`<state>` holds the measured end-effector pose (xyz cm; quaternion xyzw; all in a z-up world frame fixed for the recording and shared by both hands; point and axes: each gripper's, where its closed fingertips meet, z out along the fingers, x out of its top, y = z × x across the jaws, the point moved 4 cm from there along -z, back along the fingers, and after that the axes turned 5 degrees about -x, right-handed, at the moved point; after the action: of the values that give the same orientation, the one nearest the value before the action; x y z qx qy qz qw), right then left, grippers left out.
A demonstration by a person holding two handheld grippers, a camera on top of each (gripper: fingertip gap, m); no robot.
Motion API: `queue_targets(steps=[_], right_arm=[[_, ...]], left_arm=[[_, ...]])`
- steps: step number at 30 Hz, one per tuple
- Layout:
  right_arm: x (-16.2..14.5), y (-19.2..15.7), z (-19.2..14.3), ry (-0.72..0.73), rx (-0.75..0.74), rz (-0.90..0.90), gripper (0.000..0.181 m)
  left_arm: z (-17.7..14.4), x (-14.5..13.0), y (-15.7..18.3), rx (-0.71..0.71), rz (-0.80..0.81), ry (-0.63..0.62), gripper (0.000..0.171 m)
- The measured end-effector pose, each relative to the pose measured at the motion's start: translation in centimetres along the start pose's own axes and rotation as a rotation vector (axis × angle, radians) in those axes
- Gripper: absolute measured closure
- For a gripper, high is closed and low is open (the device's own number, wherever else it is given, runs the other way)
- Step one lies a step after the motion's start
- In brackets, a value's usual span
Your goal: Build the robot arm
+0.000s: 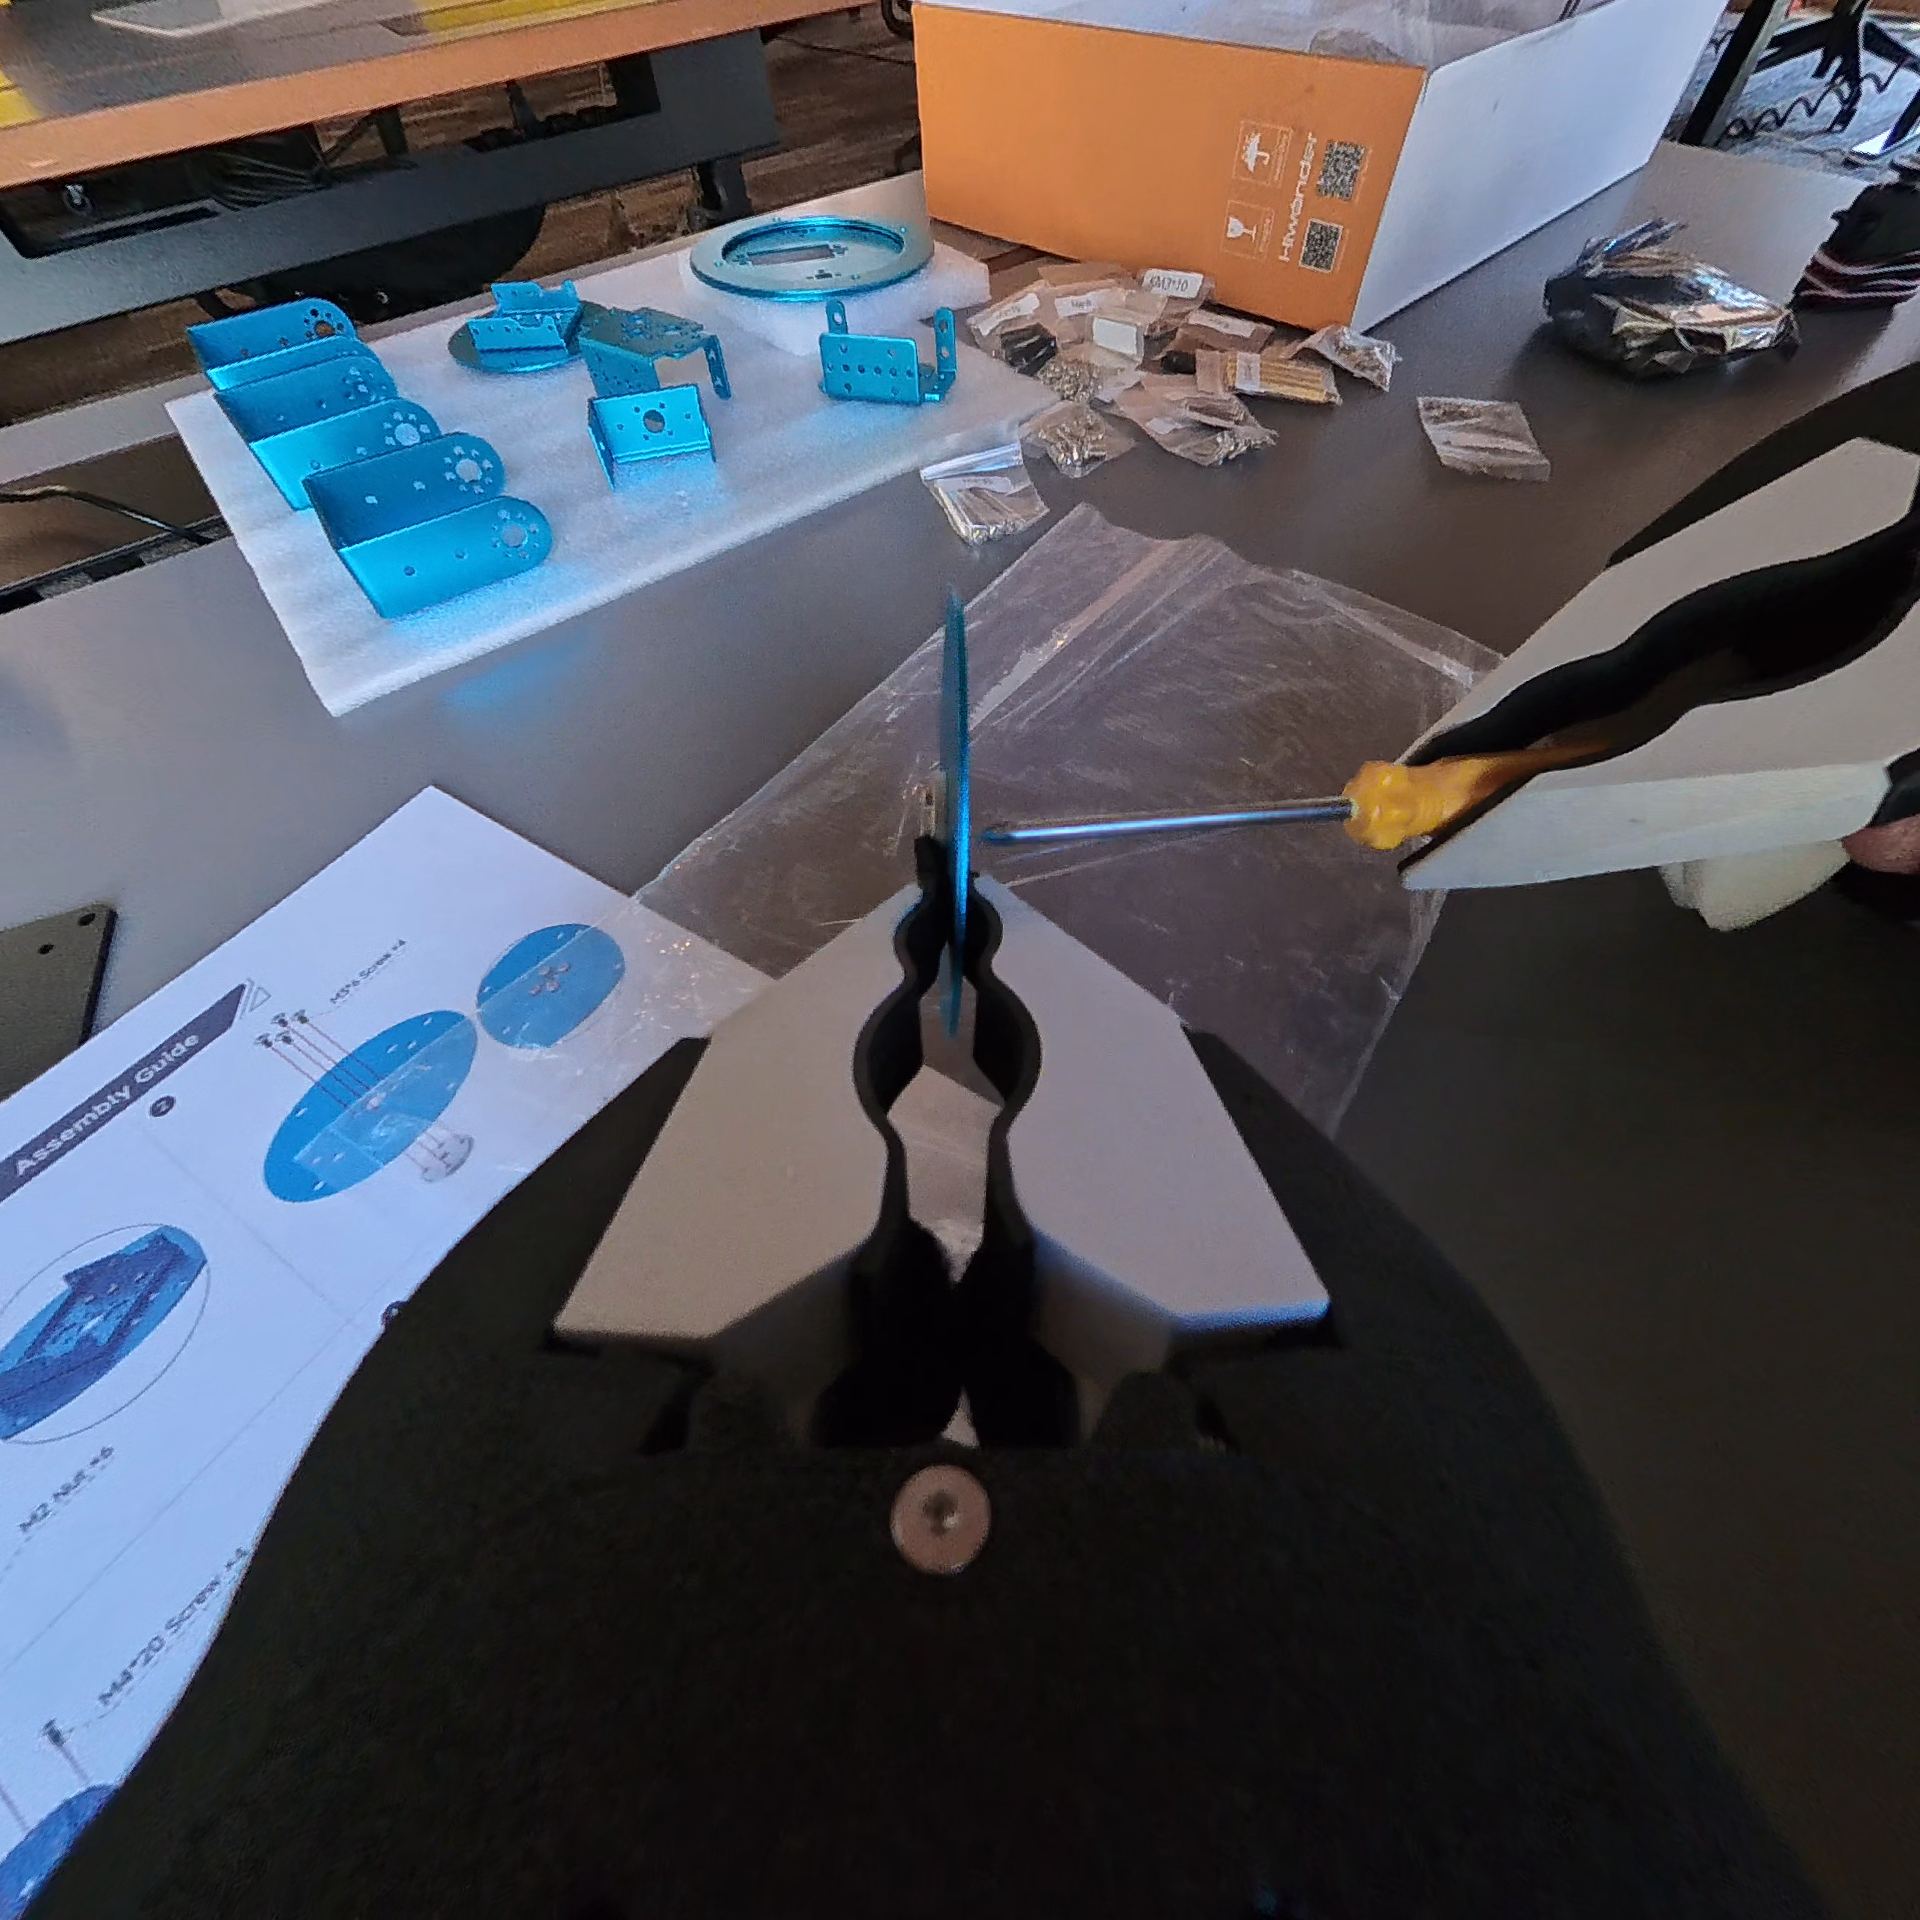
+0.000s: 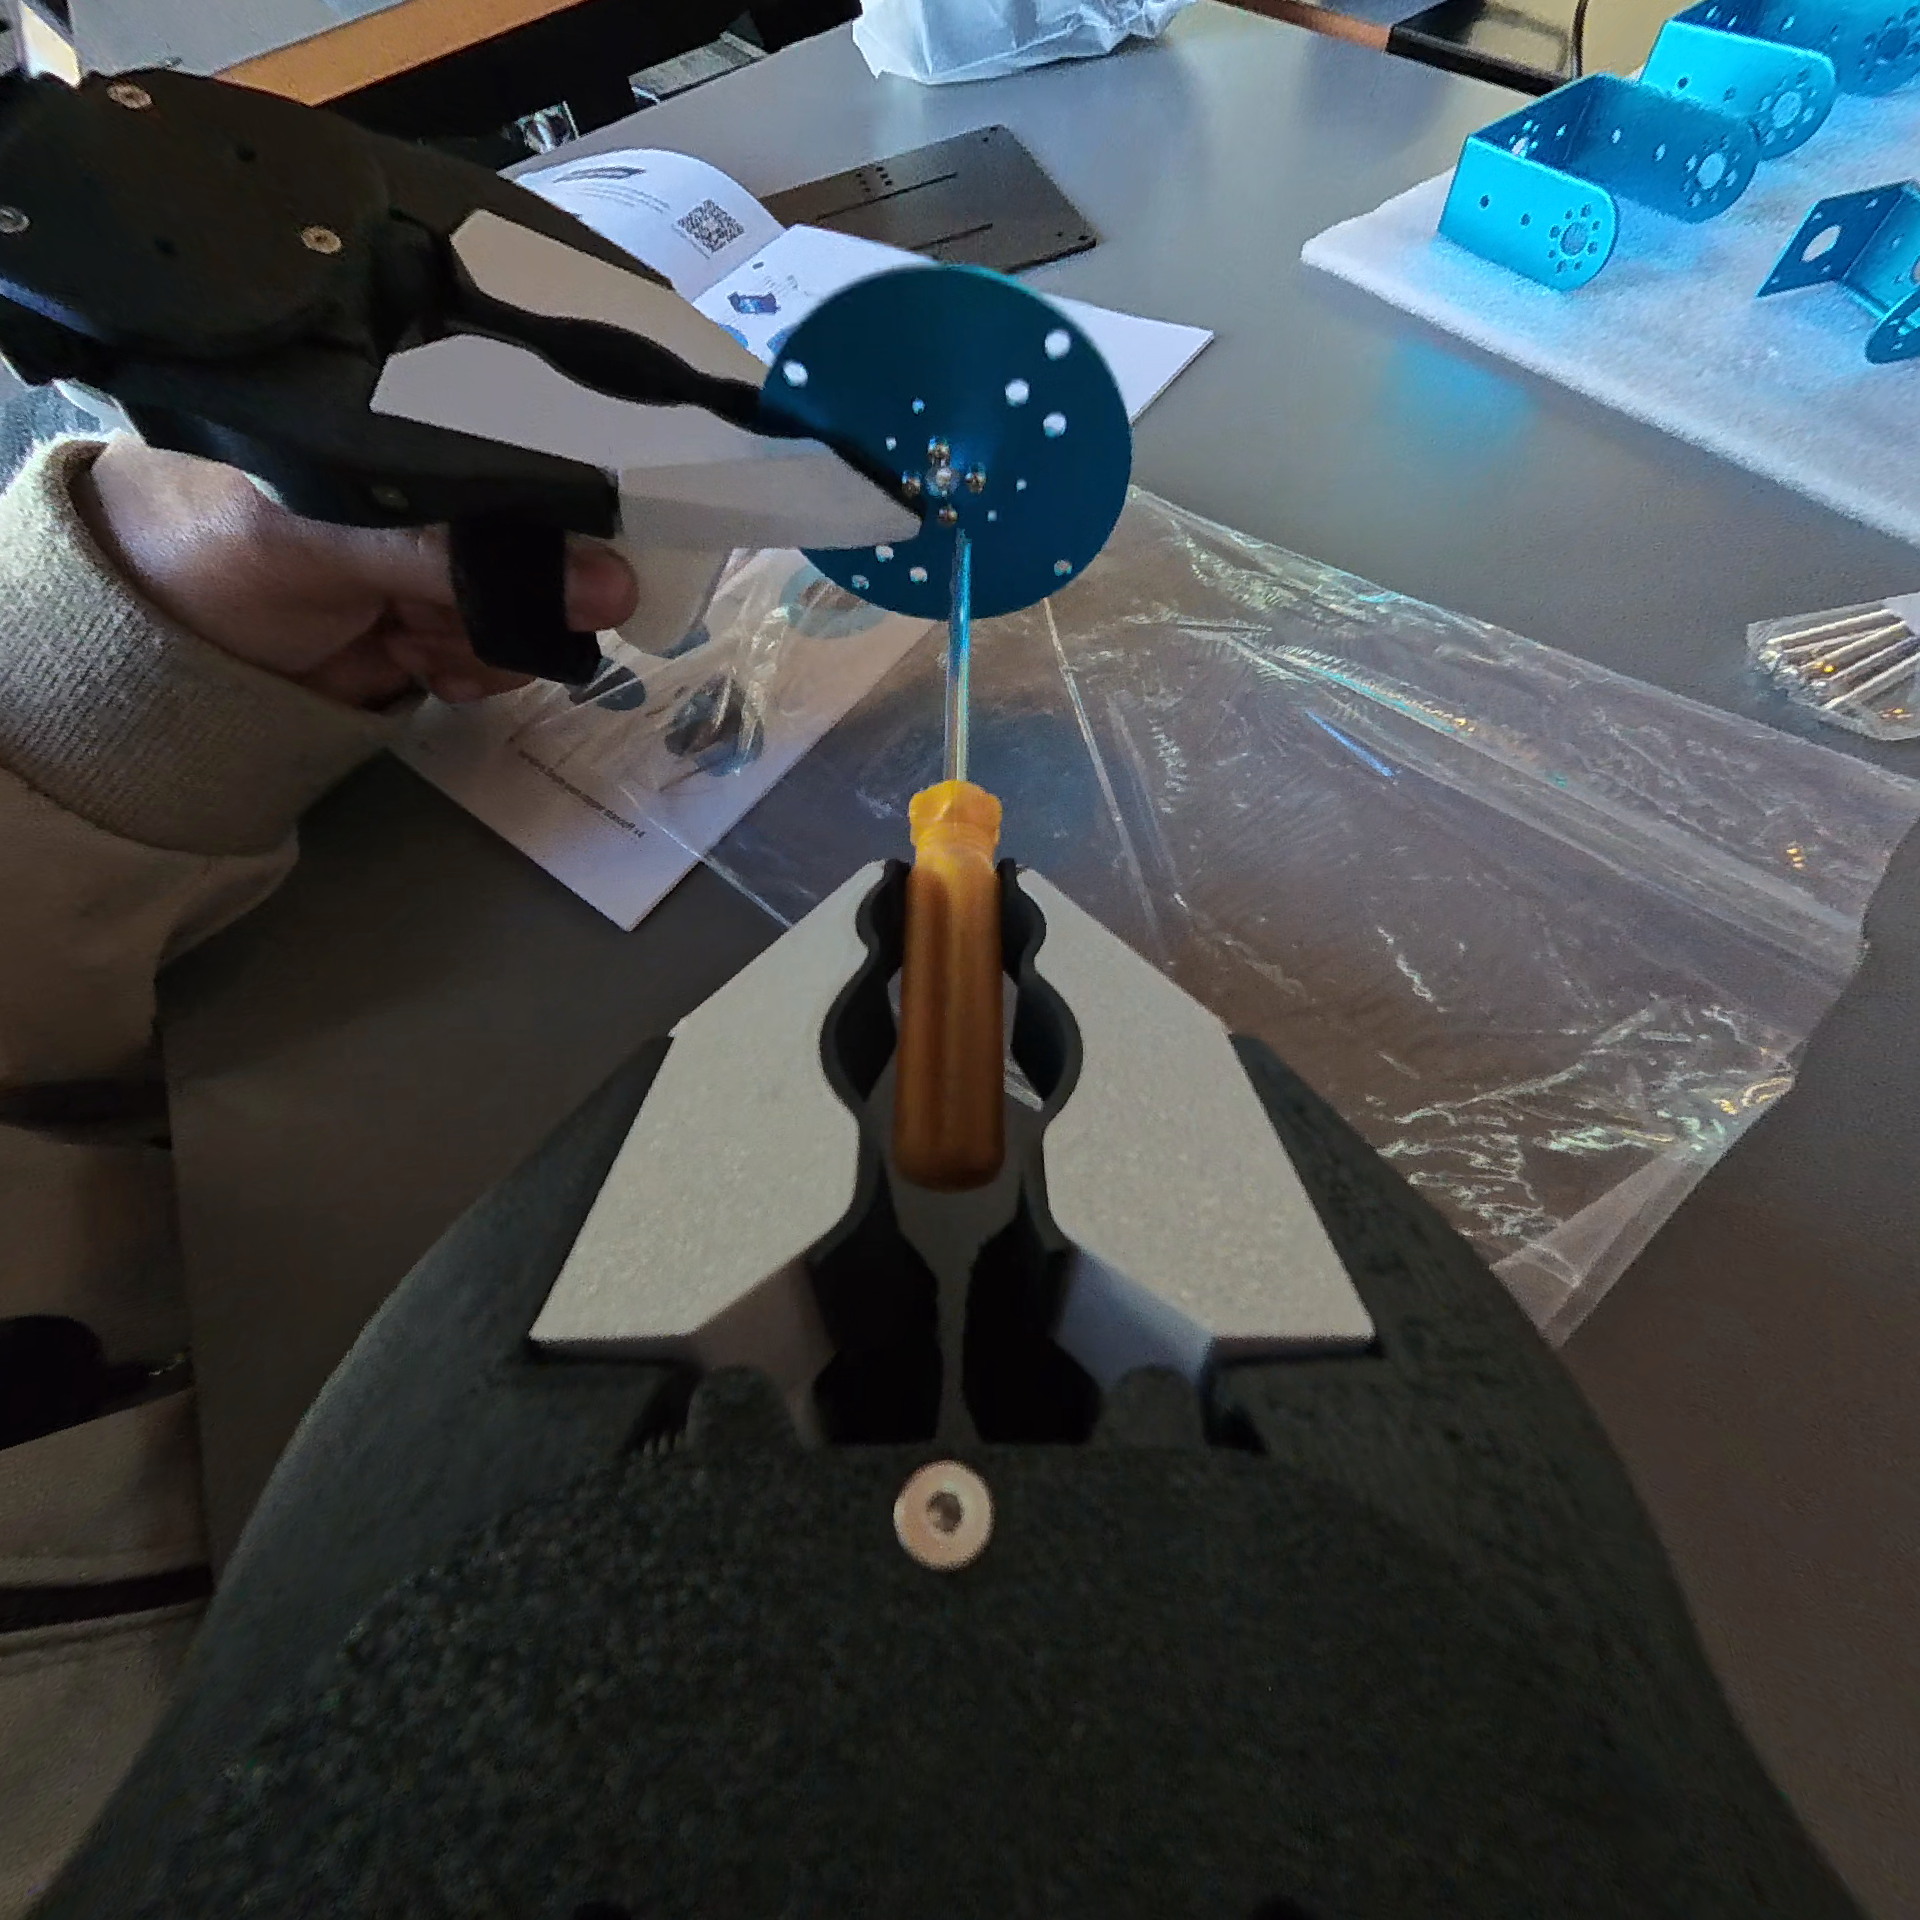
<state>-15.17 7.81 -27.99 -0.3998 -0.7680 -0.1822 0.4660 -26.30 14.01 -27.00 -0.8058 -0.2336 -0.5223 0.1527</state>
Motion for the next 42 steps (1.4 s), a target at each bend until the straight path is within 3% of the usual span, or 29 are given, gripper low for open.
queue_targets(steps=[21,23,27,31,37,42], right_arm=[[0.0,-0.2,0.0,0.001,-0.016,-0.031,0.165],[-0.1,-0.2,0.1,-0.011,-0.072,-0.112,0.165],[-0.3,-0.8,0.5,-0.055,-0.346,-0.541,0.165],[-0.7,-0.4,1.1,-0.083,-0.423,-0.688,0.165],[-1.8,0.7,1.8,-0.162,-0.329,-0.466,0.165],[-2.0,1.1,1.9,-0.188,-0.184,-0.242,0.164]], left_arm=[[0.3,0.0,0.2,-0.020,-0.004,-0.013,0.169],[0.4,-0.1,0.2,-0.028,-0.013,-0.024,0.170],[1.0,-0.6,-0.1,-0.011,-0.040,-0.080,0.170],[1.2,-0.7,-0.3,-0.006,-0.119,-0.116,0.169],[1.5,-0.5,0.0,0.025,-0.031,-0.155,0.169],[1.5,-0.7,0.3,0.048,0.136,-0.158,0.169]])
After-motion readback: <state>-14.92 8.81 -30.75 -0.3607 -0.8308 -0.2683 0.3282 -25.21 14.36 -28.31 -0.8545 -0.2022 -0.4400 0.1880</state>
